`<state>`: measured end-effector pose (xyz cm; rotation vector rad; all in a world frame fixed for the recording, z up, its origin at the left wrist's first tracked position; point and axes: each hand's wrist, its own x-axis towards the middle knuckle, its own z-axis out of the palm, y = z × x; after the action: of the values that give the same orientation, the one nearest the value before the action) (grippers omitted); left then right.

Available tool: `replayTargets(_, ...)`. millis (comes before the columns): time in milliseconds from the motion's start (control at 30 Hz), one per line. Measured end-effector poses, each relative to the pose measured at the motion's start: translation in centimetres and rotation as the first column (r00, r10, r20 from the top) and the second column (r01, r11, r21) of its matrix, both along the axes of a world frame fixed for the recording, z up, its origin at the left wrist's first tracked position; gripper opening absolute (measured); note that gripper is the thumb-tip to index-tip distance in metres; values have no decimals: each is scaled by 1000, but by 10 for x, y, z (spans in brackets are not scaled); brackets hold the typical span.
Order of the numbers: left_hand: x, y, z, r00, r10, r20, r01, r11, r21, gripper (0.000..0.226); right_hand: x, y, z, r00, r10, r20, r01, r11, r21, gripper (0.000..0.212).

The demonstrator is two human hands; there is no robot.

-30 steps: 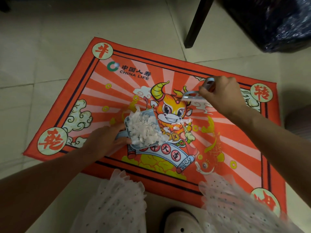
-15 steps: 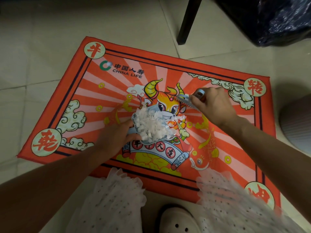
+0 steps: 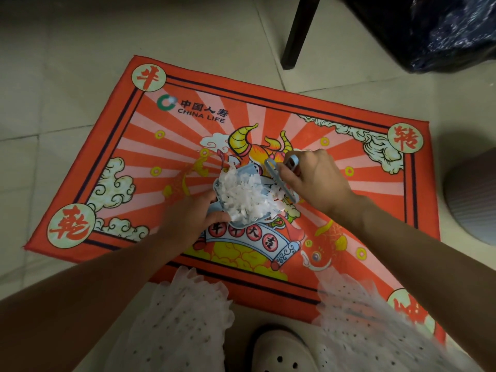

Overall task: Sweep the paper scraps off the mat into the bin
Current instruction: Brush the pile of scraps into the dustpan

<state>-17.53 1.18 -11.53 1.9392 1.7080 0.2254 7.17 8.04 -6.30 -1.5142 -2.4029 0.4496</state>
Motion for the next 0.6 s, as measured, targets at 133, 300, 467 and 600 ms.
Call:
replayTargets(133,0,-1,3,1000,1,28,-1,1000,-1,51,-4,-2,0,1000,-17,-17,16,999,-30,47)
replayTargets(300,2,-3,2,999,-4,46,2,999,35,54,-9,-3,3,1000,-16,-5,16,999,-29,47)
replayTargets(467,2,-9,0,994,-6,107,-5,995,100,51,-14,-5,2,1000,2,-4,-2,1000,-22,46)
replayTargets(600,0,-12,-8,990,39,133,-45,998,45,53,-18,-4,0,1000,18,-3,-18,1000,-25,43)
